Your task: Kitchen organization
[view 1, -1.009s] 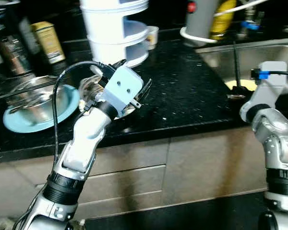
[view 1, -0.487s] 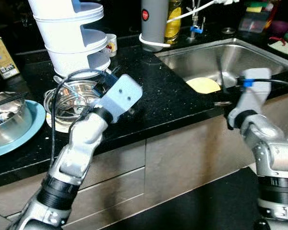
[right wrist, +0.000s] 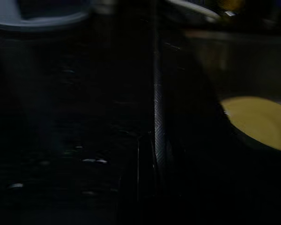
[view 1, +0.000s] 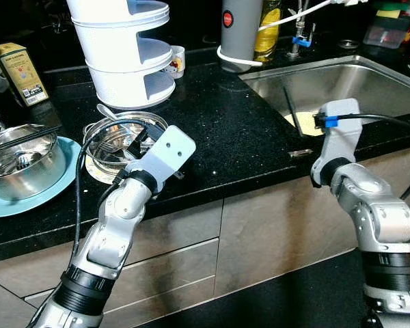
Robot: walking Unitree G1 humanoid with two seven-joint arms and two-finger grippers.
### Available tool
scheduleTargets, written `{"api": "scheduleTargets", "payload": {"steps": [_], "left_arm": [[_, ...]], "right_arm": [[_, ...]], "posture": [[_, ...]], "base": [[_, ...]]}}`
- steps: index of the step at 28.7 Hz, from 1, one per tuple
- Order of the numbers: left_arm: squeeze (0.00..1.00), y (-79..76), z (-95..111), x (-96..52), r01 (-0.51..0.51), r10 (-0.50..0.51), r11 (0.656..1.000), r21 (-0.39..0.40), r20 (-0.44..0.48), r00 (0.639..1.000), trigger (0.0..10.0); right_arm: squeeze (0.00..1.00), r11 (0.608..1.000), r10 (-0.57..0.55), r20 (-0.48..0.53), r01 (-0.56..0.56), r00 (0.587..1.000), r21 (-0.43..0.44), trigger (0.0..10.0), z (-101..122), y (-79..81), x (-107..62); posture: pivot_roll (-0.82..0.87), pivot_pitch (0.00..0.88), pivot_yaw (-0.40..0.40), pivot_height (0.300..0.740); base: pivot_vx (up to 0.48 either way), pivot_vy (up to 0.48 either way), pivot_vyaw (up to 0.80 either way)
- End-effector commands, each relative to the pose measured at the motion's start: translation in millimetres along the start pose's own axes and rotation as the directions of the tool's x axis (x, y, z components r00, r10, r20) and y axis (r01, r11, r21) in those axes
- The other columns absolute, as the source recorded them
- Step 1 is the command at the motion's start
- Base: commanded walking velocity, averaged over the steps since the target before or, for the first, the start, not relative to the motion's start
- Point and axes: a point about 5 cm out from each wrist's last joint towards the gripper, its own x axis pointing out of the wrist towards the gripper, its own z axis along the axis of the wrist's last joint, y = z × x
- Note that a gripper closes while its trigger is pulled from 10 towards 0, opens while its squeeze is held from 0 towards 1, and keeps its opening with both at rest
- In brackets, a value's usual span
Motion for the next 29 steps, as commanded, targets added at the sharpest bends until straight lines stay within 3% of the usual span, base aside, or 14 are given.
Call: {"api": "scheduleTargets", "payload": {"steps": [1, 10, 11, 12, 13, 29], "left_arm": [[0.00, 5.4, -5.7, 0.9, -0.015, 0.015, 1.000, 0.027, -0.030, 0.999, 10.0], [0.00, 9.6, -14.2, 5.4, -0.010, 0.013, 0.999, 0.034, -0.076, 0.997, 10.0], [0.00, 10.6, -14.8, 5.8, -0.014, 0.016, 0.999, 0.030, -0.085, 0.996, 5.5], [0.00, 10.6, -14.8, 5.8, -0.014, 0.016, 0.999, 0.030, -0.085, 0.996, 5.5], [0.00, 12.2, -15.4, 5.7, -0.027, 0.029, 0.999, 0.027, -0.101, 0.994, 0.0], [0.00, 10.9, -14.1, 0.4, -0.071, 0.066, 0.997, -0.040, -0.127, 0.990, 0.0]], "right_arm": [[0.00, 0.999, 0.034, -0.011, -0.034, 0.999, -0.015, 10.0, -0.9, 6.2, -2.0], [0.00, 0.999, 0.027, -0.017, -0.028, 0.999, -0.032, 10.0, 1.0, 4.4, -7.3], [0.00, 0.999, 0.025, -0.020, -0.025, 0.999, -0.034, 10.0, 1.0, 3.6, -8.6], [0.00, 0.999, 0.025, -0.020, -0.025, 0.999, -0.034, 10.0, 1.0, 3.6, -8.6], [0.00, 0.999, 0.019, -0.026, -0.020, 0.999, -0.038, 10.0, 0.5, 2.2, -10.0], [0.00, 0.999, 0.005, -0.045, -0.007, 0.999, -0.048, 10.0, -0.5, 1.6, -7.7]], "posture": [[0.00, 0.000, 0.017, 0.736], [-0.03, 0.012, 0.023, 0.736], [-0.03, 0.015, 0.023, 0.736], [-0.03, 0.015, 0.023, 0.736], [-0.03, 0.017, 0.022, 0.736], [-0.02, 0.014, 0.014, 0.736]], "base": [[0.000, 0.000, 0.00], [0.000, 0.000, 0.00], [0.000, 0.000, 0.00], [0.000, 0.000, 0.00], [0.000, 0.000, 0.00], [0.000, 0.000, 0.00]]}}
